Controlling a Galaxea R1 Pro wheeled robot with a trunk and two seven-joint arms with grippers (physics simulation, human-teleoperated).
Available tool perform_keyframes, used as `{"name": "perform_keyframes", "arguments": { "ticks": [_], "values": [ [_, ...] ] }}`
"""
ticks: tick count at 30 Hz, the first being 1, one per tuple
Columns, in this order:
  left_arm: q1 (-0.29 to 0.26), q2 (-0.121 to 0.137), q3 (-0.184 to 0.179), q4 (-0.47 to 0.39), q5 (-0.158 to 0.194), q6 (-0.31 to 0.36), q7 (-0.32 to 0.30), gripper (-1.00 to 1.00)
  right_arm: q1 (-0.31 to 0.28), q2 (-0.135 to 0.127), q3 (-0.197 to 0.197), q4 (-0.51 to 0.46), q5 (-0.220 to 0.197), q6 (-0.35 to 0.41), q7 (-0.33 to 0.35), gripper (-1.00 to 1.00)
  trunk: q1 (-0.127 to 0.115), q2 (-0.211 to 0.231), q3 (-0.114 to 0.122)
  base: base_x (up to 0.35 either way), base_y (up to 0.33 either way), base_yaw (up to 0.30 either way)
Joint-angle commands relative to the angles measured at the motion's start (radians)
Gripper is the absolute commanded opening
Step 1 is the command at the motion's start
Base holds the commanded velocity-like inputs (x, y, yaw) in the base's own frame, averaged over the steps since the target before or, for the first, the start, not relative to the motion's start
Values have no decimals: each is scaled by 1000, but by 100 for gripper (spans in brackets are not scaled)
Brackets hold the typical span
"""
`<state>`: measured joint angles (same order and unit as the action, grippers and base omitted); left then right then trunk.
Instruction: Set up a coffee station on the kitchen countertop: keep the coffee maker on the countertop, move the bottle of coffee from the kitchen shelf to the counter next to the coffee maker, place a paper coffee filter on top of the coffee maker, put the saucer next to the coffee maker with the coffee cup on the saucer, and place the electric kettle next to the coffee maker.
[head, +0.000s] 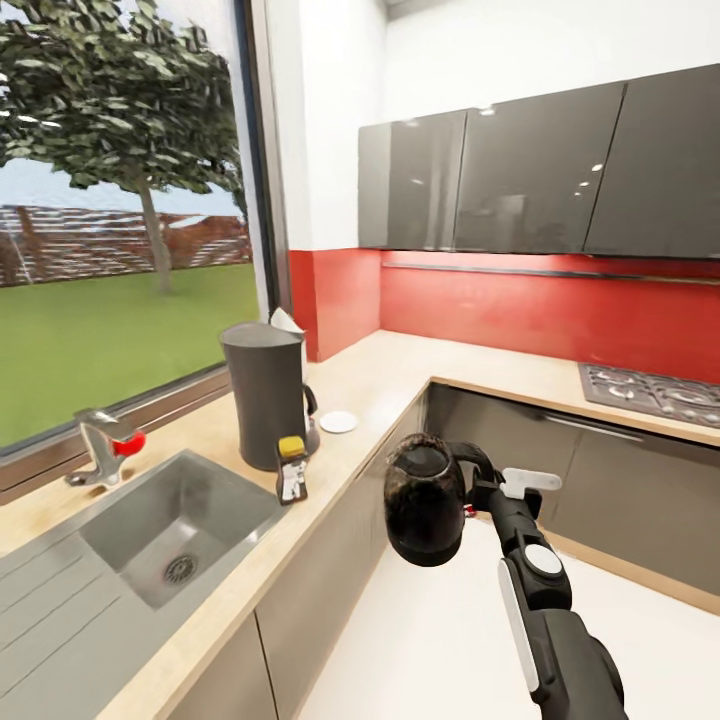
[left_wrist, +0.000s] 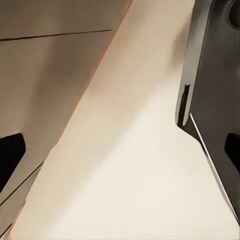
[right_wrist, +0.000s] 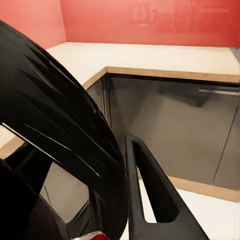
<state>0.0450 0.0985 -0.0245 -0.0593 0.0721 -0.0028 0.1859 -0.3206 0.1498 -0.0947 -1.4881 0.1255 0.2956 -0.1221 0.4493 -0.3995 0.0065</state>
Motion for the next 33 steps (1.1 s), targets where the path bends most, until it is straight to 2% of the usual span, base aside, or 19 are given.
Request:
{"name": "perform_keyframes", "arguments": {
  "ticks": [1, 33],
  "values": [
    [1, 0, -3, -2, 8, 0, 2, 100, 0, 1, 0, -1, 11, 7, 0, -100, 1, 0, 0, 243, -190, 0],
    [1, -2, -3, -2, 8, 0, 3, 100, 0, 4, 1, -3, 9, 7, -1, -100, 1, 0, 0, 243, -194, 0]
  ]
}}
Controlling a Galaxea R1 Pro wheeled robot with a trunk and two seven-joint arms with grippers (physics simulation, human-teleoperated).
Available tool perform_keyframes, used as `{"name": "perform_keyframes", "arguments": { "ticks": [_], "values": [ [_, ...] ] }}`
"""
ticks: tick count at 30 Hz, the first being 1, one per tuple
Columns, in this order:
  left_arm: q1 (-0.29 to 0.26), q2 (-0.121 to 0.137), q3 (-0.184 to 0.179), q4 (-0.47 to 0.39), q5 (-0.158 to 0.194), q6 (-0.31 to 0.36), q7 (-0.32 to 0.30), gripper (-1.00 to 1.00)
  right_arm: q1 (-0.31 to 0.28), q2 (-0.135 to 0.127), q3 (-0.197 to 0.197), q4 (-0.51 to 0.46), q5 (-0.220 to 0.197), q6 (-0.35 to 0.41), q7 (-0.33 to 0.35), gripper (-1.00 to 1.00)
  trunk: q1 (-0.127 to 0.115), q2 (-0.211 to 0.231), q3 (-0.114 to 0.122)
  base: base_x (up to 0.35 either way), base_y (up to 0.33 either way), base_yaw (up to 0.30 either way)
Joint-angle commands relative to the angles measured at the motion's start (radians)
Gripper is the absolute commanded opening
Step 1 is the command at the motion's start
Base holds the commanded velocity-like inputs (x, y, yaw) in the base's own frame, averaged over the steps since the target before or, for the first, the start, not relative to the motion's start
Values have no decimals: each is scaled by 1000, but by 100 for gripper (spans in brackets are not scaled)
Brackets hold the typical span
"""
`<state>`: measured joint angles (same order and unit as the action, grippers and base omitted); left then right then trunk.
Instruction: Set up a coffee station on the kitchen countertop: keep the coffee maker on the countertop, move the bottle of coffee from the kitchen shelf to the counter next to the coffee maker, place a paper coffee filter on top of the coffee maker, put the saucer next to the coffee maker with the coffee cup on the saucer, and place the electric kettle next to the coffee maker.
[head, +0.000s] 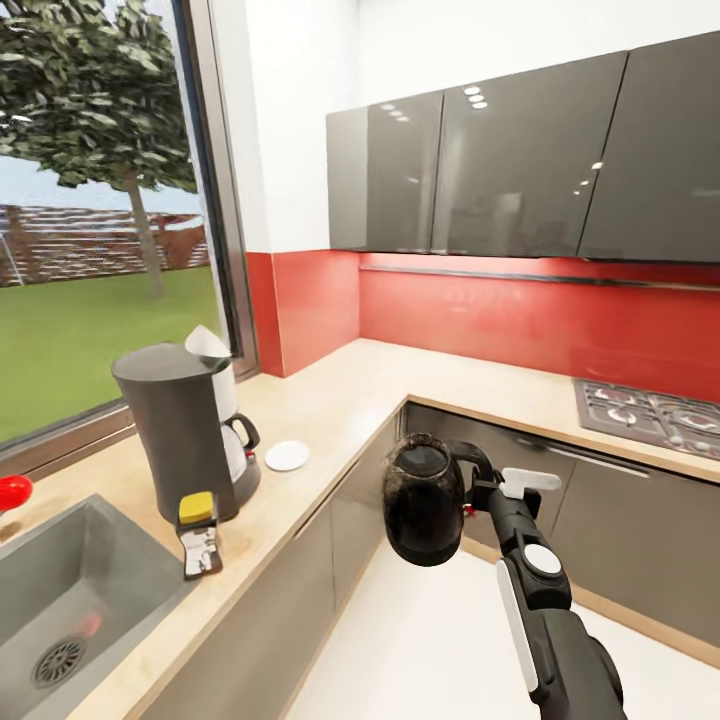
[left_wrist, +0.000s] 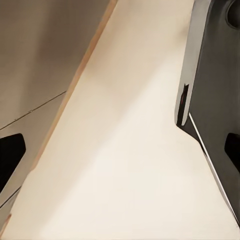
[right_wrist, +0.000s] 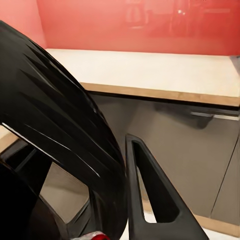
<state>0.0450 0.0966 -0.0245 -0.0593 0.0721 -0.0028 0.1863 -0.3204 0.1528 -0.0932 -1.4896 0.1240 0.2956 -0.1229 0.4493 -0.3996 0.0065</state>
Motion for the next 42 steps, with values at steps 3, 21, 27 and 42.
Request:
{"name": "perform_keyframes", "arguments": {
  "ticks": [3, 21, 27, 42],
  "values": [
    [1, 0, -4, -2, 8, 0, 2, 100, 0, 1, 0, -1, 11, 7, 0, -100, 1, 0, 0, 243, -199, 5],
    [1, -1, -3, -2, 8, 0, 2, 100, -1, 2, 0, -1, 11, 7, 0, -100, 1, 0, 6, 243, -199, 152],
    [1, -1, -3, -2, 8, 0, 2, 100, -1, 2, 0, -1, 11, 7, 0, -100, 1, 0, 6, 243, -199, 4],
    [1, -1, -2, -2, 8, 0, 2, 100, -1, 2, 1, 0, 11, 7, 0, -100, 1, 0, 12, 239, -204, 78]
  ]
}}
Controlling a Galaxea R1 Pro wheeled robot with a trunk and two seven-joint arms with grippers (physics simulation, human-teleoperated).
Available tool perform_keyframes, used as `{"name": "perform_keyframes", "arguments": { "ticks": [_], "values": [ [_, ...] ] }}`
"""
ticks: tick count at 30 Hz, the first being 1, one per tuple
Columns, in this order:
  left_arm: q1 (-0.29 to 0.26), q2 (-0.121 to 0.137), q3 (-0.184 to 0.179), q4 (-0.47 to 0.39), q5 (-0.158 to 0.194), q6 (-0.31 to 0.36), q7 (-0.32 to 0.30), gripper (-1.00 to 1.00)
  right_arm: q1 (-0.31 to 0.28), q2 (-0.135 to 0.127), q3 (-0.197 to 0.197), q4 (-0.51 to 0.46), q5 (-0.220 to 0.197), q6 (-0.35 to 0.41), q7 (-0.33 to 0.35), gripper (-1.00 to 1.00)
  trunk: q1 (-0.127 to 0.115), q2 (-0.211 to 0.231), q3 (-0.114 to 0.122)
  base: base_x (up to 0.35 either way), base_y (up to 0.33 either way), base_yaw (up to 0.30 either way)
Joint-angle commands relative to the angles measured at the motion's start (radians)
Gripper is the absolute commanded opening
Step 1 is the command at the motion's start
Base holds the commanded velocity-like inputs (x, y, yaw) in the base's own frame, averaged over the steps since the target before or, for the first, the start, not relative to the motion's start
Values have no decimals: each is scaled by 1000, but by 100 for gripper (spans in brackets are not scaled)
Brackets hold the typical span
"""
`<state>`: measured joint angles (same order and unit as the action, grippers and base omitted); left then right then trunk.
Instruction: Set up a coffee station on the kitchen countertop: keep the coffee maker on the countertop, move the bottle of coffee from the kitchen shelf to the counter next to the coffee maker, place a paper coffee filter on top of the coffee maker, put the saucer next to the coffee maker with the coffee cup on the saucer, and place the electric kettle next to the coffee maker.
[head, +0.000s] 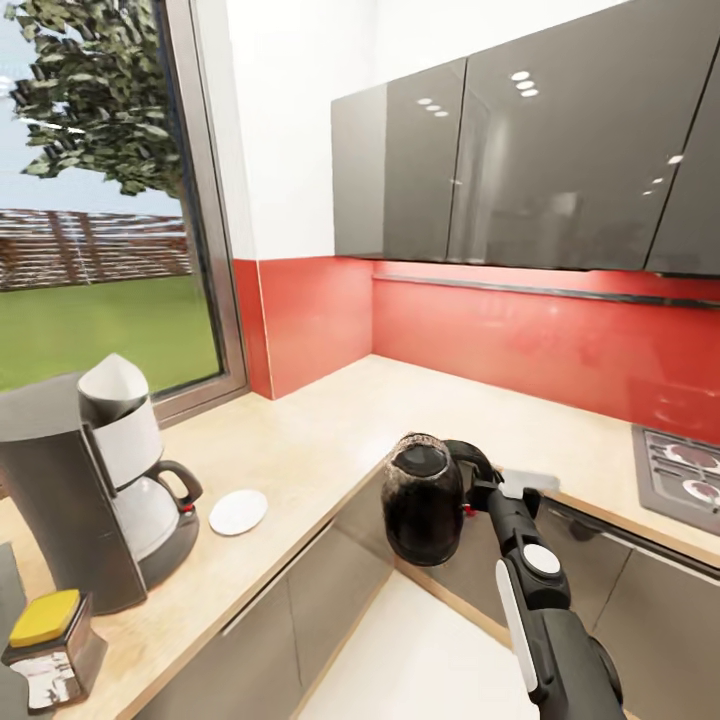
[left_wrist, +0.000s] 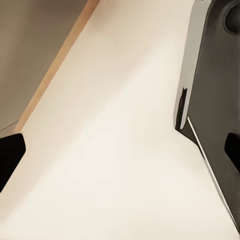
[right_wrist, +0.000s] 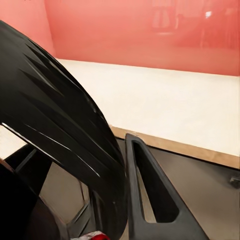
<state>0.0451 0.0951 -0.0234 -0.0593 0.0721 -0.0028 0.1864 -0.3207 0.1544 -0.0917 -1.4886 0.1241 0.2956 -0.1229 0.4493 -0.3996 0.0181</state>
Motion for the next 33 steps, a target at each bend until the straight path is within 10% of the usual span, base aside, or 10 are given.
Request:
{"name": "perform_keyframes", "arguments": {
  "ticks": [1, 33],
  "values": [
    [1, 0, -3, -2, 8, 0, 2, 100, 0, 1, 0, -1, 11, 7, 0, -100, 1, 0, 1, 204, -218, 200],
    [1, -1, -1, -2, 8, -2, 2, 100, 0, 1, 0, 3, 12, 7, 1, -100, 1, 0, 32, 32, -174, 191]
  ]
}}
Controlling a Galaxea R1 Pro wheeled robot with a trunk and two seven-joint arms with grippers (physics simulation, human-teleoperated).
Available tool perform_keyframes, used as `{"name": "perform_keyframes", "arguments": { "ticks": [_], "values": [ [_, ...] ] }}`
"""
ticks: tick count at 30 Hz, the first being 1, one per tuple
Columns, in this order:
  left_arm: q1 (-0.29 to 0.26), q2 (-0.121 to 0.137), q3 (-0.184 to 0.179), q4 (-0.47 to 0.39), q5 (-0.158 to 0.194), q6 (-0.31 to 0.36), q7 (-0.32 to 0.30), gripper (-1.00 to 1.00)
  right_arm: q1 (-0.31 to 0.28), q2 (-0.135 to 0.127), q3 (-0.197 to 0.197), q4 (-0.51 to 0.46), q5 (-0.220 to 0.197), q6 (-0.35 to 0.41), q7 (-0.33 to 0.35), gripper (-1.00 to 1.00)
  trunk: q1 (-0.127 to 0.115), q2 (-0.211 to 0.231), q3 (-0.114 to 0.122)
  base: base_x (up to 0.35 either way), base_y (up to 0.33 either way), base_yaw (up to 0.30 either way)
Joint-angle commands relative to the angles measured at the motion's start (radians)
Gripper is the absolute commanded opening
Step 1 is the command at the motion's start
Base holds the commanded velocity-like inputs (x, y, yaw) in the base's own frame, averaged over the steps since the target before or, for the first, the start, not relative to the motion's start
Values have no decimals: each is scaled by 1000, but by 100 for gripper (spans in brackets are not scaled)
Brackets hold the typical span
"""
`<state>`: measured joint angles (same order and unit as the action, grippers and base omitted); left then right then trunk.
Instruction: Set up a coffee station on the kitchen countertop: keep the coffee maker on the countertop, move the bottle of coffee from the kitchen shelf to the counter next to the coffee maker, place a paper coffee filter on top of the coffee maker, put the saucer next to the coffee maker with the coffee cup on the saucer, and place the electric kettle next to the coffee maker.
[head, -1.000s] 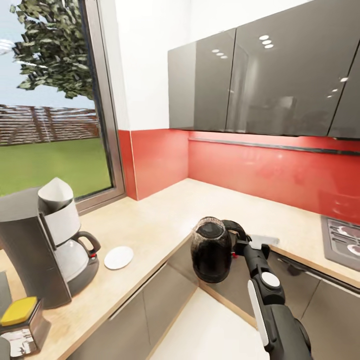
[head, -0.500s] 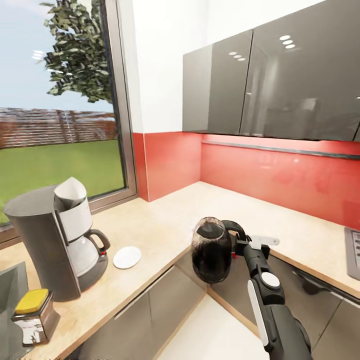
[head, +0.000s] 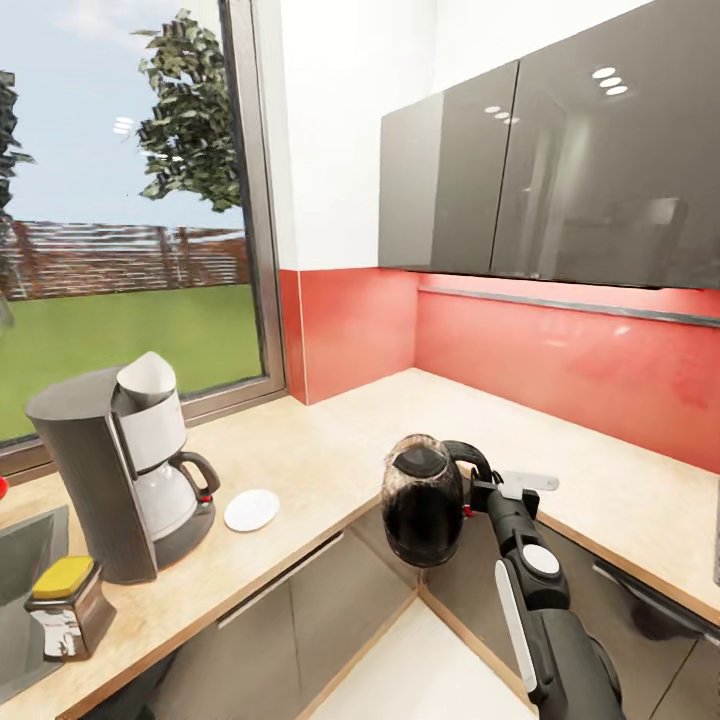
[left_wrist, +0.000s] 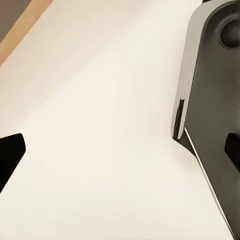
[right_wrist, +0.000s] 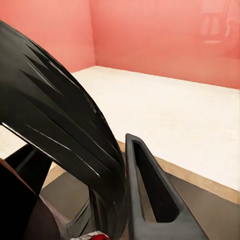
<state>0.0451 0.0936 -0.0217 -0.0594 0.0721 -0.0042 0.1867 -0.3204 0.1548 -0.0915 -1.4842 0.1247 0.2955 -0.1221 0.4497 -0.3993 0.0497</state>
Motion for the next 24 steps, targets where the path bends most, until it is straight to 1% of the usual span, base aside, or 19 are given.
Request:
{"name": "perform_keyframes", "arguments": {
  "ticks": [1, 3, 4, 5, 6, 8, 9, 10, 13, 15, 18, 24],
  "values": [
    [1, 0, -3, -2, 8, 0, 2, 100, 0, 0, 0, 0, 11, 7, 1, -100, 0, -1, 0, 0, -77, 23],
    [1, 0, -4, -2, 9, 1, 2, 100, -1, -1, 6, 1, 11, 9, 4, -100, 0, -1, 0, 0, -41, 12],
    [1, 1, -5, -2, 9, 1, 2, 100, -1, -1, 16, 1, 12, 14, 3, -100, 0, -1, 0, 0, -20, 6],
    [1, 1, -5, -2, 8, 1, 1, 100, -1, 0, 35, -1, 13, 26, 3, -100, 0, -1, 0, 0, -13, 4],
    [1, 1, -5, -2, 8, 0, 1, 100, -21, 1, 116, -5, 24, 102, 0, -100, 0, -1, 0, 0, -3, 1],
    [1, 1, -5, -2, 8, 1, 1, 100, -60, 3, 148, -4, 30, 167, -4, -100, 0, -1, 0, 0, -2, 1],
    [1, 1, -5, -2, 8, 0, 1, 100, -81, 4, 157, -4, 30, 196, -5, -100, 0, -1, 0, 0, 0, 0],
    [1, 0, -3, -2, 8, 0, 1, 100, -117, 6, 164, -4, 31, 235, -6, -100, 0, -1, 0, 0, 0, 0],
    [1, 0, -2, -2, 8, 0, 0, 100, -195, 10, 172, -4, 30, 308, -8, -100, 0, -1, 0, 0, 0, 0],
    [1, 0, -1, -2, 8, 0, 0, 100, -226, 20, 173, -4, 29, 339, -8, -100, 0, -1, 0, 0, 0, 0],
    [1, 0, -1, -2, 8, 0, 0, 100, -241, 20, 172, -8, 28, 350, -10, -100, 0, -1, 0, 0, 0, 0],
    [3, 2, -1, 1, 8, 1, 0, 100, -244, 20, 168, -7, 27, 353, -10, -100, 0, -1, 0, 0, 0, 0]
  ]
}}
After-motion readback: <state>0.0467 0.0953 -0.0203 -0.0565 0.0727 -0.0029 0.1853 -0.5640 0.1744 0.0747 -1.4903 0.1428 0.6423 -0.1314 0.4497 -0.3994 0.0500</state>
